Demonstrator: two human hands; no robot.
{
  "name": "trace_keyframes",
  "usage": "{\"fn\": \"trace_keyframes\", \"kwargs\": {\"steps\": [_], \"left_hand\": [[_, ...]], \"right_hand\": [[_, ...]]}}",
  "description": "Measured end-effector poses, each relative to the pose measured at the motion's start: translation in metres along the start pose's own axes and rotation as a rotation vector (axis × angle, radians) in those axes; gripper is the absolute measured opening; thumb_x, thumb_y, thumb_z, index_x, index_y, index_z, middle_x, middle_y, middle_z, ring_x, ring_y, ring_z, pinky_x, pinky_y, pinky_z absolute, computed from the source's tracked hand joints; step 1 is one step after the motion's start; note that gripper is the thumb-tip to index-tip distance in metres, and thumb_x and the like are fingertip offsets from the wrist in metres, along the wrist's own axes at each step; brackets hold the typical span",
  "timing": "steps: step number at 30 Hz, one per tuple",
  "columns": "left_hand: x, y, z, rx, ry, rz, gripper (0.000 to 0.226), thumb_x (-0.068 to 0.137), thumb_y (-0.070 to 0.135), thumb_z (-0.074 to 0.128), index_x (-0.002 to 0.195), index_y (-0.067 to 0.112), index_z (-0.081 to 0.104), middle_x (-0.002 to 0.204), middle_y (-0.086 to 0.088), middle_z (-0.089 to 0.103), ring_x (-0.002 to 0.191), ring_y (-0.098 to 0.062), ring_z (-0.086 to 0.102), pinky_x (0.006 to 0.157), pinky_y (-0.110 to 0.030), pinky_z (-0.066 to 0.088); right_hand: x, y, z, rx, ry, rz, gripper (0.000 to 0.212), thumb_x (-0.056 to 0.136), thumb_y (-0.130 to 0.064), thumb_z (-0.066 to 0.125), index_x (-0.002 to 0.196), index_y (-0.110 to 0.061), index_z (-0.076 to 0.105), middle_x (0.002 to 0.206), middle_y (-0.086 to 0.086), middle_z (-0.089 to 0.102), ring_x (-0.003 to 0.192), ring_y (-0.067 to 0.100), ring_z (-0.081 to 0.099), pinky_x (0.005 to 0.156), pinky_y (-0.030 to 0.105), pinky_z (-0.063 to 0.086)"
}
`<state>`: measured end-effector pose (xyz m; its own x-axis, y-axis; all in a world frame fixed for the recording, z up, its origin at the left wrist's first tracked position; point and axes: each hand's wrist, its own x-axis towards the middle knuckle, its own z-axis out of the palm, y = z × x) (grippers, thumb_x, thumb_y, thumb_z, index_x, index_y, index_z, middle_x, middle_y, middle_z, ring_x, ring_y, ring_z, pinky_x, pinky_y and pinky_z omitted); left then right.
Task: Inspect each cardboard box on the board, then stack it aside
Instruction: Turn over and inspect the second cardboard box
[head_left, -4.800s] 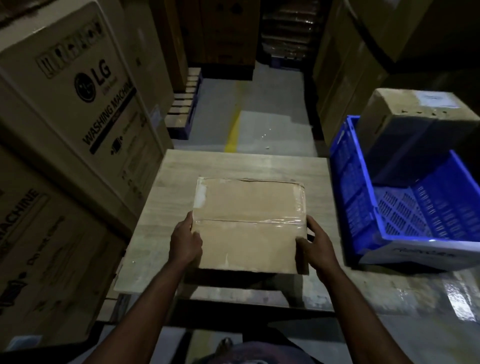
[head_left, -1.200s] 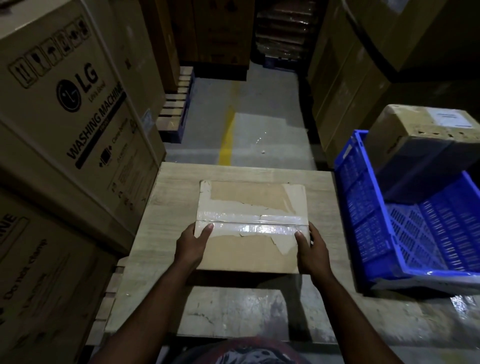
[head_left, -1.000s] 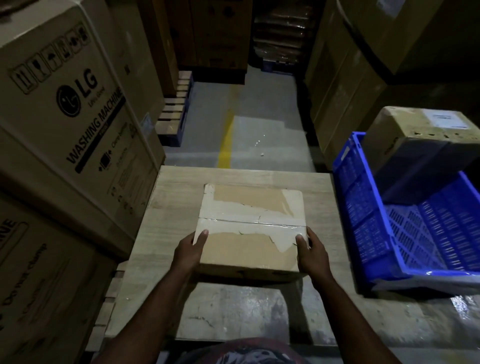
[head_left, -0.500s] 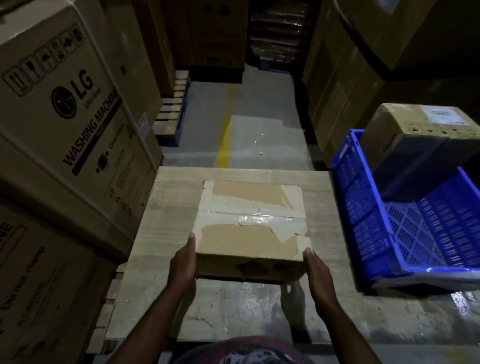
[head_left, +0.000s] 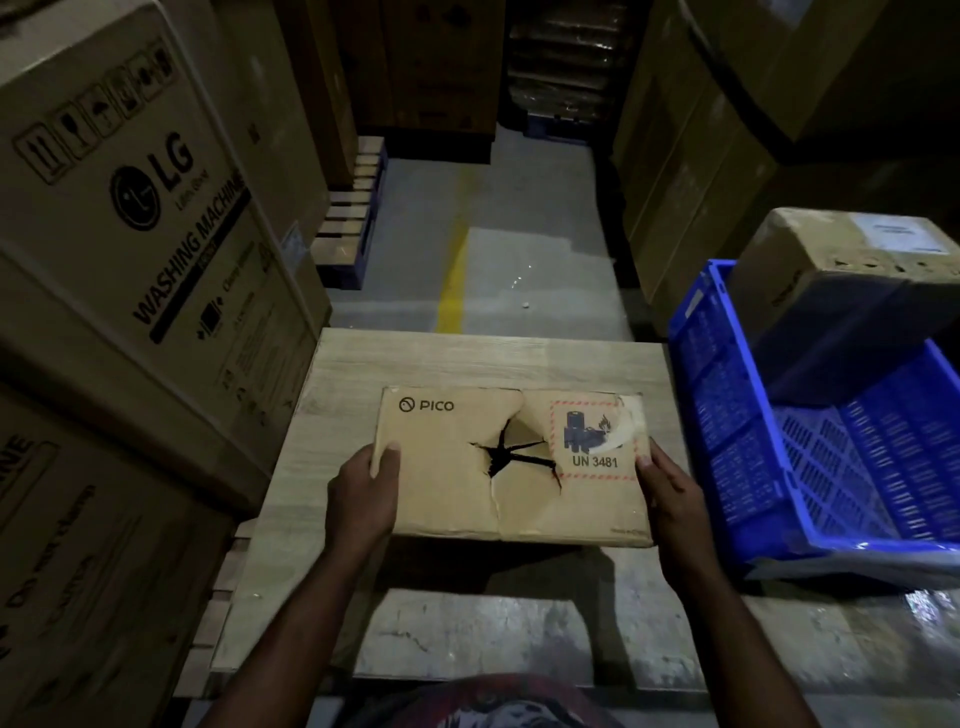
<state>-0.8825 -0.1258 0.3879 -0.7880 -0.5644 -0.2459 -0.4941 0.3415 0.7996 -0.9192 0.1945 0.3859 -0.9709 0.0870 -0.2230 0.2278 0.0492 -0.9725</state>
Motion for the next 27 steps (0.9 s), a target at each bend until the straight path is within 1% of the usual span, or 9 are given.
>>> {"fn": "trace_keyframes", "kwargs": {"steps": [3,6,11,14,17,19,22,24,27], "left_hand": [[-0.002,-0.004,0.007,0.015,0.002,0.033,0.042,0.100,0.052,0.045,0.119,0.022,0.068,0.111,-0.004,0.071,0.103,-0.028,0.063,0.085,-0.036,0.050],[0.004,-0.003,0.012,0.081,0.023,0.053,0.050,0.099,0.059,0.042,0.121,0.022,0.067,0.115,-0.007,0.071,0.106,-0.032,0.063,0.088,-0.039,0.052],[0.022,0.010,0.015,0.130,0.019,0.046,0.051,0.098,0.058,0.043,0.115,0.018,0.069,0.110,-0.014,0.071,0.102,-0.036,0.064,0.088,-0.044,0.054],[0.021,0.009,0.016,0.138,0.027,0.040,0.049,0.098,0.057,0.043,0.114,0.018,0.069,0.110,-0.014,0.071,0.103,-0.037,0.064,0.088,-0.044,0.054],[0.020,0.008,0.016,0.134,0.026,0.050,0.049,0.099,0.056,0.043,0.116,0.018,0.068,0.112,-0.014,0.070,0.105,-0.037,0.063,0.088,-0.042,0.053],[0.019,0.008,0.016,0.130,0.020,0.051,0.049,0.099,0.056,0.043,0.118,0.018,0.068,0.114,-0.014,0.070,0.107,-0.037,0.062,0.089,-0.042,0.052],[0.018,0.006,0.015,0.132,0.013,0.062,0.049,0.100,0.056,0.042,0.118,0.018,0.067,0.113,-0.014,0.070,0.106,-0.037,0.063,0.089,-0.042,0.052],[0.016,0.004,0.013,0.148,0.010,0.077,0.049,0.100,0.056,0.042,0.116,0.018,0.068,0.111,-0.013,0.071,0.104,-0.036,0.063,0.086,-0.040,0.052],[0.016,0.002,0.012,0.146,-0.018,0.077,0.051,0.099,0.058,0.041,0.115,0.018,0.068,0.109,-0.011,0.071,0.102,-0.035,0.064,0.084,-0.039,0.052]], "right_hand": [[0.001,0.008,0.005,0.038,0.032,0.058,0.047,0.096,-0.044,0.058,0.139,-0.027,0.059,0.122,0.006,0.072,0.112,0.030,0.069,0.098,0.061,0.051],[0.003,0.008,0.007,0.052,0.015,0.096,0.055,0.092,-0.055,0.057,0.138,-0.025,0.060,0.120,0.008,0.073,0.110,0.029,0.070,0.099,0.059,0.052],[0.022,-0.001,0.009,0.020,0.033,0.116,0.057,0.089,-0.057,0.058,0.135,-0.023,0.064,0.116,0.005,0.074,0.107,0.025,0.071,0.100,0.056,0.052],[0.021,-0.001,0.010,0.049,0.014,0.127,0.047,0.098,-0.046,0.054,0.137,-0.022,0.061,0.118,0.008,0.073,0.109,0.026,0.070,0.102,0.056,0.050],[0.016,0.000,0.011,0.106,0.016,0.143,0.044,0.101,-0.042,0.049,0.139,-0.021,0.059,0.122,0.010,0.072,0.113,0.028,0.068,0.105,0.057,0.048],[0.013,-0.002,0.014,0.120,0.024,0.131,0.042,0.101,-0.040,0.049,0.139,-0.025,0.059,0.123,0.009,0.071,0.114,0.029,0.068,0.103,0.055,0.049],[0.011,-0.007,0.015,0.154,0.044,0.119,0.037,0.102,-0.031,0.048,0.137,-0.030,0.060,0.123,0.005,0.072,0.115,0.028,0.067,0.100,0.054,0.051],[0.008,-0.014,0.015,0.155,0.040,0.111,0.039,0.099,-0.035,0.052,0.137,-0.034,0.060,0.127,0.002,0.070,0.118,0.028,0.066,0.101,0.055,0.050],[0.005,-0.029,0.014,0.142,0.053,0.068,0.053,0.086,-0.045,0.060,0.138,-0.034,0.059,0.131,0.000,0.068,0.119,0.024,0.065,0.104,0.059,0.047]]}}
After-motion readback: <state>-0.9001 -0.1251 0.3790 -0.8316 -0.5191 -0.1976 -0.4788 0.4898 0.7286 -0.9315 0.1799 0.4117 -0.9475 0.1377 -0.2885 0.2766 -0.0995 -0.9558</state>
